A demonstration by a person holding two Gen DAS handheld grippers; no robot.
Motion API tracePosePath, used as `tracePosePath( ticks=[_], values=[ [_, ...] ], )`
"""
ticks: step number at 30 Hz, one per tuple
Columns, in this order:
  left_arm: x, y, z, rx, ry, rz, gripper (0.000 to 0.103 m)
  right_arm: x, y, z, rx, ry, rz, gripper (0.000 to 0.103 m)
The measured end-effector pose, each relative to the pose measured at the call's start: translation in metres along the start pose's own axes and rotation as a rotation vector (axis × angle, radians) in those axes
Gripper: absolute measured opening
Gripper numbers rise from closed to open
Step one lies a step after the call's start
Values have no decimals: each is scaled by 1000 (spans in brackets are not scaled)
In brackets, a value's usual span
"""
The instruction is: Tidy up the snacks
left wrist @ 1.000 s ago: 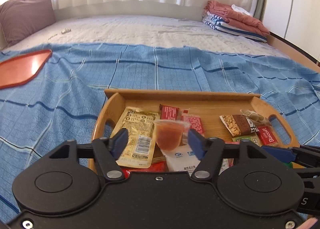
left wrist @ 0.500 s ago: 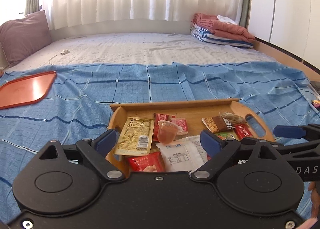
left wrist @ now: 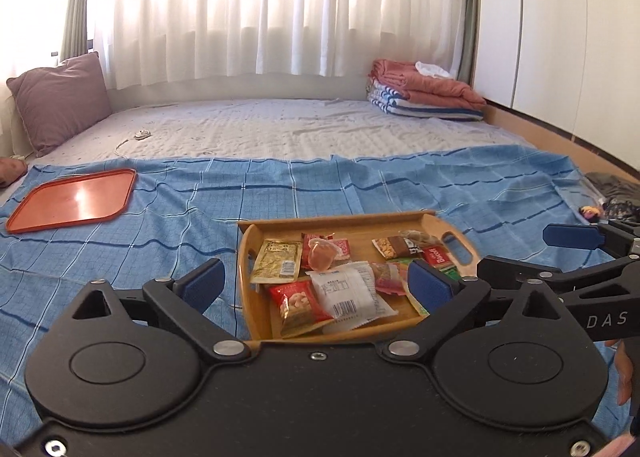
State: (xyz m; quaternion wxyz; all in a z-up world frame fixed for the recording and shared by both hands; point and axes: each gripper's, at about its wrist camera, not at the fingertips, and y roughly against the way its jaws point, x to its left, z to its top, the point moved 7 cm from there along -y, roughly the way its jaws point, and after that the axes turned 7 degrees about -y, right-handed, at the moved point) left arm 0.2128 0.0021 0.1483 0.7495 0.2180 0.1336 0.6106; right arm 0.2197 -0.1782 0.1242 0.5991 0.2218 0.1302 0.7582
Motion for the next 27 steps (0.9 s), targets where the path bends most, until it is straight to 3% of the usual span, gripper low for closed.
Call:
tracePosePath(
  ticks=[5,14,21,27],
  values=[
    [-2,44,-2,-16,-9,0,98,14,45,2,-65,67,8,103],
    [-10,104,-22,-50,-8,12,103,16,94,-13,-120,57,4,103],
    [-20,106,-67,-26,3,33,103,1,89,-59,-64,33,-42,103],
    [-26,75,-119,53,46,32,103,-10,73,-112,-3,57,-106,103]
  ],
)
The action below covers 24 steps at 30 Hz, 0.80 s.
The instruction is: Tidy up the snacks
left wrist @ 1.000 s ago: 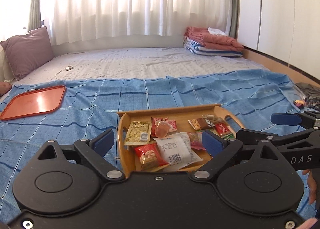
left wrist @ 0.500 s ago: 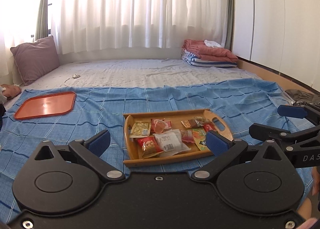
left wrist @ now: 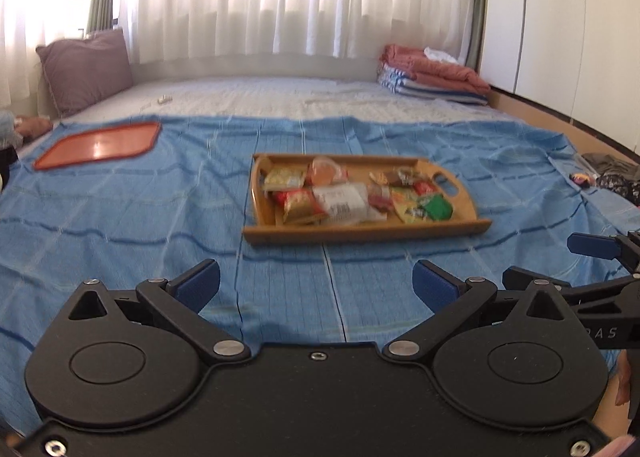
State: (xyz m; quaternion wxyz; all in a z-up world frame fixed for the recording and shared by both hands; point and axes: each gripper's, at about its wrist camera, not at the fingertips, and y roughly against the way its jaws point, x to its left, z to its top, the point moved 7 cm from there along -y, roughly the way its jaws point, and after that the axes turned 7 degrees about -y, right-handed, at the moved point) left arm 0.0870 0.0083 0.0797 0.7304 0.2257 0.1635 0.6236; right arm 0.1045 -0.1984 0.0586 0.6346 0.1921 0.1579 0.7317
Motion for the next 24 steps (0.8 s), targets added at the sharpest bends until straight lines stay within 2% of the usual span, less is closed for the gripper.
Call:
tracePosePath(
  ticks=[7,16,19,24],
  values=[
    [-3,-45,-43,85,9,27,103,1,-22,-47,85,12,-28,103],
    [-4,-88,-72,167,11,34,103,-12,-61,-88,214,-36,-93,103],
    [-3,-99,-81,195,20,37,103,-15,-65,-93,200,-65,-89,103],
    [-7,-104,-83,179,-21,59,103,-17,-67,-94,190,-82,-82,103]
  ],
)
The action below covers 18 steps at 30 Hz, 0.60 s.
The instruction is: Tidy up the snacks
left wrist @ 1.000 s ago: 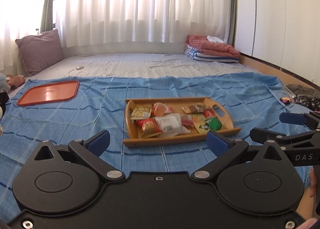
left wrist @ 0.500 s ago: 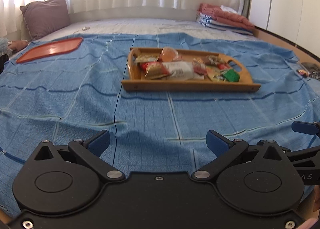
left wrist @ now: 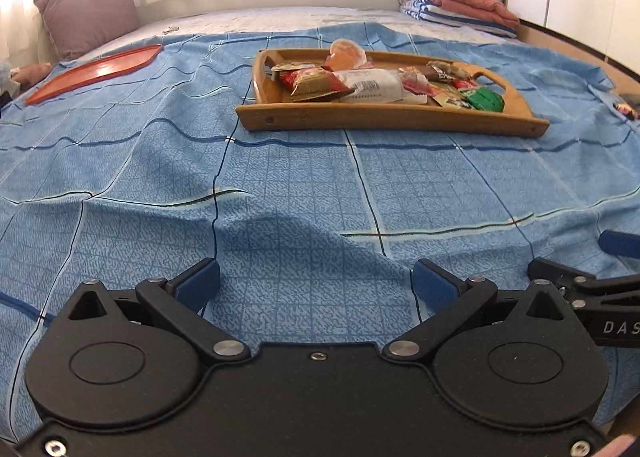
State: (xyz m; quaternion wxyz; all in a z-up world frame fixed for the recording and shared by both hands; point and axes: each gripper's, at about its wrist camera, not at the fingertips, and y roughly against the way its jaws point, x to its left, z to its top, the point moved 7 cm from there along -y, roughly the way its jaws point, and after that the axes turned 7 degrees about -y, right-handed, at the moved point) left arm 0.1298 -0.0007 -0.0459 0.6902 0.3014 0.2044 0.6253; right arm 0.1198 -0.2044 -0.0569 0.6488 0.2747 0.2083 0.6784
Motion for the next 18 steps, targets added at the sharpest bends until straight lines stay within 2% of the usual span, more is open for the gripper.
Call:
tracePosePath(
  ticks=[7,18],
  values=[
    [0,-4,1,12,14,-5,103,-2,0,-1,-23,-11,26,103],
    [-1,-4,1,5,24,9,103,2,-1,-3,-46,5,8,103]
  ],
)
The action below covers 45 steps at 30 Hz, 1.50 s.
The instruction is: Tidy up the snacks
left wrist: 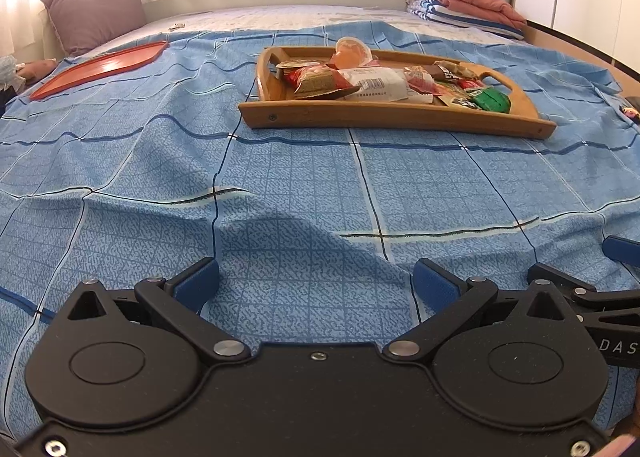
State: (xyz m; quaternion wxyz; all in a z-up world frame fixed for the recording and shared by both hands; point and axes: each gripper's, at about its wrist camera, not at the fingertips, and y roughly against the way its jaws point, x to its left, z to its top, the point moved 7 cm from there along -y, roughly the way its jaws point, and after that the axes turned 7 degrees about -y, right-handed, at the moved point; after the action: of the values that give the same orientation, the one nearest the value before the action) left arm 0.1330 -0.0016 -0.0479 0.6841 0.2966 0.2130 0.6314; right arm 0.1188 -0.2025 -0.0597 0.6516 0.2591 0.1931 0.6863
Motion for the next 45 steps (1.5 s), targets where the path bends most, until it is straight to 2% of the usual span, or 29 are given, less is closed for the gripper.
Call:
tracePosePath(
  ticks=[45],
  values=[
    [-1,-4,-2,4,-31,0,103,2,-2,-3,-13,23,-14,103]
  ],
)
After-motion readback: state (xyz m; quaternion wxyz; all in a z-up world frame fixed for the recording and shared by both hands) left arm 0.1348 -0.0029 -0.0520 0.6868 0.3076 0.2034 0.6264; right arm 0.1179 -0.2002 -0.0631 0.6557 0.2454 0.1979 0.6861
